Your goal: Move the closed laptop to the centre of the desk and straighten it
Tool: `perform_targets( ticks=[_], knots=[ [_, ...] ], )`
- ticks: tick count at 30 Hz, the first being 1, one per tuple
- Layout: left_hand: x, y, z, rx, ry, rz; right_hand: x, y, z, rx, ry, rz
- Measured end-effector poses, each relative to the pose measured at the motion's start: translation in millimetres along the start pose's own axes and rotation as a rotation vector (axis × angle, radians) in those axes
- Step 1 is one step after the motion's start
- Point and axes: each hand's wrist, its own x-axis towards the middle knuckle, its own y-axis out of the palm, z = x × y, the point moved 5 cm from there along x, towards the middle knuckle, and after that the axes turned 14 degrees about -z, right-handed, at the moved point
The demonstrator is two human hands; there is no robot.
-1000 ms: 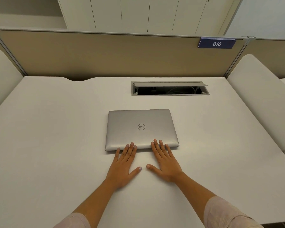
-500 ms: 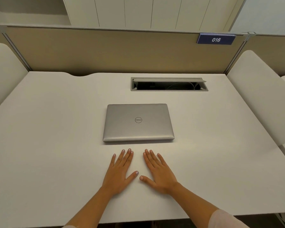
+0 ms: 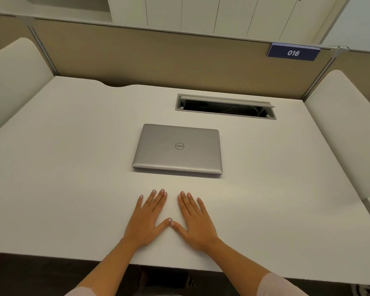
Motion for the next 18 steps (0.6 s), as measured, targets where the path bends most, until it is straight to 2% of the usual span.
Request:
perform_targets(
  ticks=[18],
  knots=[
    [-1.5, 4.7, 0.7, -0.030, -0.015, 0.015, -3.8, 3.6, -4.0, 0.012, 0.034, 0.021]
  ],
)
